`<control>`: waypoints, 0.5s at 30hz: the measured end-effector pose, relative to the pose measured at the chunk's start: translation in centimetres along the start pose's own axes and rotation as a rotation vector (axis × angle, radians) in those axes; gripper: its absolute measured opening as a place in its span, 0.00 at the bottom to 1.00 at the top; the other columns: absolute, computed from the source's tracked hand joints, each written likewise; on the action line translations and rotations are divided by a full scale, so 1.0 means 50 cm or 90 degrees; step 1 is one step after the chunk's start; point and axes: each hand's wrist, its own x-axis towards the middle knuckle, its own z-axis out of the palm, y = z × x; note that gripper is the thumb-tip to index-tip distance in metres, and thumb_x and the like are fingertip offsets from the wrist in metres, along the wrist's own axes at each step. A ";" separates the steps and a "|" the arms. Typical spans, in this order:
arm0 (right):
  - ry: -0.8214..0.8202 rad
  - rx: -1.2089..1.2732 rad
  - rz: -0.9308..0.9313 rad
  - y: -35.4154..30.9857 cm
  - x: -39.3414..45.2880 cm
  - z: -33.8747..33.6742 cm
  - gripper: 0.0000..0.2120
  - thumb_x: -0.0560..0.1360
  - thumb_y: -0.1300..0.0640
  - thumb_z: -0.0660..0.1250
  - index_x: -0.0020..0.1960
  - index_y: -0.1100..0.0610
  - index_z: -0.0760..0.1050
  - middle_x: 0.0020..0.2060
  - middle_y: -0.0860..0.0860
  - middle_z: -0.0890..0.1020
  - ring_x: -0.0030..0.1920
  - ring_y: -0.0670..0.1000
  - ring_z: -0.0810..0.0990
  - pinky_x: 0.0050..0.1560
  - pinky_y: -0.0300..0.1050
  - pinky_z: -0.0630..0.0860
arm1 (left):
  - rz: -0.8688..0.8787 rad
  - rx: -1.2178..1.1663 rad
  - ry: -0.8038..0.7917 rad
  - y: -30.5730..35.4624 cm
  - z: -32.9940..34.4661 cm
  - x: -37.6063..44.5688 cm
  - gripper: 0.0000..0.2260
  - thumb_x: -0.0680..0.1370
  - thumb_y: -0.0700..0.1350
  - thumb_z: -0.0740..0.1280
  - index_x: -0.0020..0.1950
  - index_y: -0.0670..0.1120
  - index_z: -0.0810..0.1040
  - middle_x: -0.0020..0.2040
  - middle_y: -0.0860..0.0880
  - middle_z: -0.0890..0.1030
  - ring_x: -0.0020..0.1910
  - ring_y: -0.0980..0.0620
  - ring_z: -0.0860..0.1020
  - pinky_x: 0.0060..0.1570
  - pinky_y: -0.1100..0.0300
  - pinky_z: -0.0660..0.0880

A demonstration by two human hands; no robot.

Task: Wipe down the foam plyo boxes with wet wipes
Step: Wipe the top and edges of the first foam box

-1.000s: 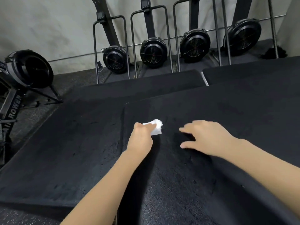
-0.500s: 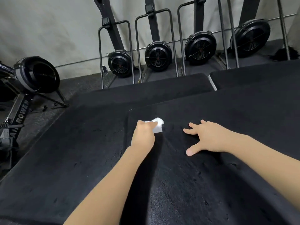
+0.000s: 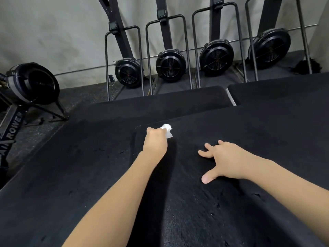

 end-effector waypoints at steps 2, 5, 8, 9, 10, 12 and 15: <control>-0.004 0.003 0.004 -0.001 -0.001 -0.004 0.47 0.68 0.29 0.69 0.80 0.41 0.53 0.80 0.45 0.53 0.80 0.60 0.51 0.76 0.55 0.59 | 0.043 0.041 -0.006 0.033 0.012 0.009 0.22 0.74 0.29 0.59 0.64 0.46 0.76 0.36 0.51 0.68 0.40 0.50 0.68 0.32 0.63 0.64; -0.002 0.001 -0.002 -0.001 0.002 -0.006 0.47 0.68 0.29 0.69 0.80 0.42 0.54 0.80 0.45 0.54 0.79 0.60 0.52 0.75 0.54 0.60 | 0.167 0.082 -0.085 0.086 0.042 -0.006 0.24 0.72 0.29 0.57 0.62 0.46 0.79 0.42 0.47 0.72 0.44 0.46 0.71 0.39 0.56 0.70; -0.001 0.000 -0.004 -0.002 -0.001 -0.002 0.47 0.68 0.28 0.68 0.80 0.42 0.53 0.80 0.45 0.54 0.79 0.60 0.51 0.75 0.55 0.59 | 0.264 0.143 -0.167 0.080 0.070 -0.005 0.24 0.72 0.33 0.55 0.62 0.49 0.77 0.49 0.43 0.72 0.42 0.43 0.72 0.37 0.55 0.70; -0.004 0.001 -0.003 -0.002 -0.001 -0.001 0.47 0.68 0.28 0.68 0.80 0.41 0.53 0.80 0.45 0.53 0.80 0.61 0.50 0.76 0.55 0.59 | 0.247 0.149 -0.151 0.064 0.066 0.008 0.19 0.74 0.38 0.58 0.62 0.50 0.77 0.50 0.43 0.72 0.42 0.43 0.72 0.39 0.53 0.72; -0.007 0.004 -0.001 -0.002 -0.001 0.001 0.47 0.68 0.28 0.68 0.80 0.41 0.52 0.81 0.45 0.52 0.80 0.61 0.48 0.76 0.56 0.58 | 0.194 0.159 -0.127 0.042 0.061 0.028 0.17 0.75 0.44 0.60 0.63 0.51 0.77 0.50 0.43 0.72 0.41 0.44 0.72 0.41 0.52 0.72; -0.012 0.008 0.002 -0.002 0.001 0.003 0.47 0.68 0.28 0.68 0.80 0.41 0.51 0.81 0.45 0.50 0.80 0.61 0.46 0.77 0.56 0.57 | 0.097 0.211 -0.047 -0.002 0.050 0.078 0.21 0.76 0.39 0.58 0.67 0.52 0.74 0.46 0.45 0.72 0.39 0.48 0.69 0.41 0.56 0.69; -0.012 0.015 0.001 0.000 0.002 0.000 0.47 0.68 0.29 0.69 0.80 0.41 0.52 0.81 0.46 0.51 0.80 0.61 0.46 0.77 0.57 0.56 | 0.005 0.169 0.054 -0.017 0.030 0.121 0.18 0.76 0.33 0.61 0.63 0.47 0.75 0.42 0.51 0.73 0.39 0.51 0.68 0.45 0.61 0.63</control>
